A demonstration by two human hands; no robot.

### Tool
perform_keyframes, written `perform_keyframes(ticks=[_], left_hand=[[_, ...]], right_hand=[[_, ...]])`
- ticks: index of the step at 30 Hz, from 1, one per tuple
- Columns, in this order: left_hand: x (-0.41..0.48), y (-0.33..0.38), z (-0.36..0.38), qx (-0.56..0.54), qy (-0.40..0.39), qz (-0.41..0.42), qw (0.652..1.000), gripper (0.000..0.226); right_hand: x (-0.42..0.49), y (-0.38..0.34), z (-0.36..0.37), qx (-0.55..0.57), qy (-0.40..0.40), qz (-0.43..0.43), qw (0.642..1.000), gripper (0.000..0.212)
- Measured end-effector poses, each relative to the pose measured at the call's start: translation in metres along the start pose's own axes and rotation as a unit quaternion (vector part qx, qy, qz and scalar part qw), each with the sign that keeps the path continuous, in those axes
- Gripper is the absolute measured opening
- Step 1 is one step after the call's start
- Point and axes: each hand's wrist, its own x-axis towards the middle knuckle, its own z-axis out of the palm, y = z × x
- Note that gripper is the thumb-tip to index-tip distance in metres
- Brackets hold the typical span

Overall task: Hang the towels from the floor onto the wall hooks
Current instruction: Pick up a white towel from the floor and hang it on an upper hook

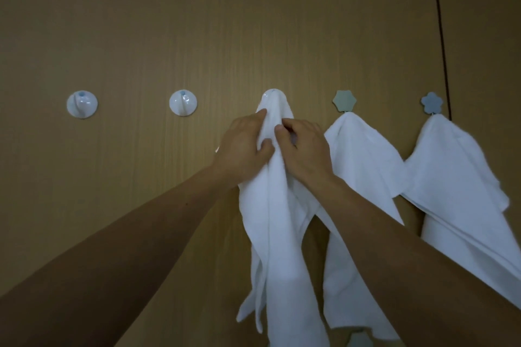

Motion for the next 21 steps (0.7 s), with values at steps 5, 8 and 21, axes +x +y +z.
perform_keyframes(ticks=[5, 8, 21], left_hand=[[-0.018, 0.005, 0.006, -0.100, 0.003, -0.060, 0.993, 0.058], [-0.031, 0.011, 0.007, -0.136, 0.010, -0.078, 0.988, 0.056], [-0.117, 0.012, 0.001, -0.103, -0.105, -0.137, 0.980, 0.061]], right_hand=[[-0.015, -0.004, 0.006, 0.077, 0.020, 0.049, 0.996, 0.048], [-0.025, -0.008, 0.010, 0.076, -0.003, 0.073, 0.994, 0.063], [-0.103, -0.010, -0.005, 0.044, -0.138, 0.150, 0.978, 0.077]])
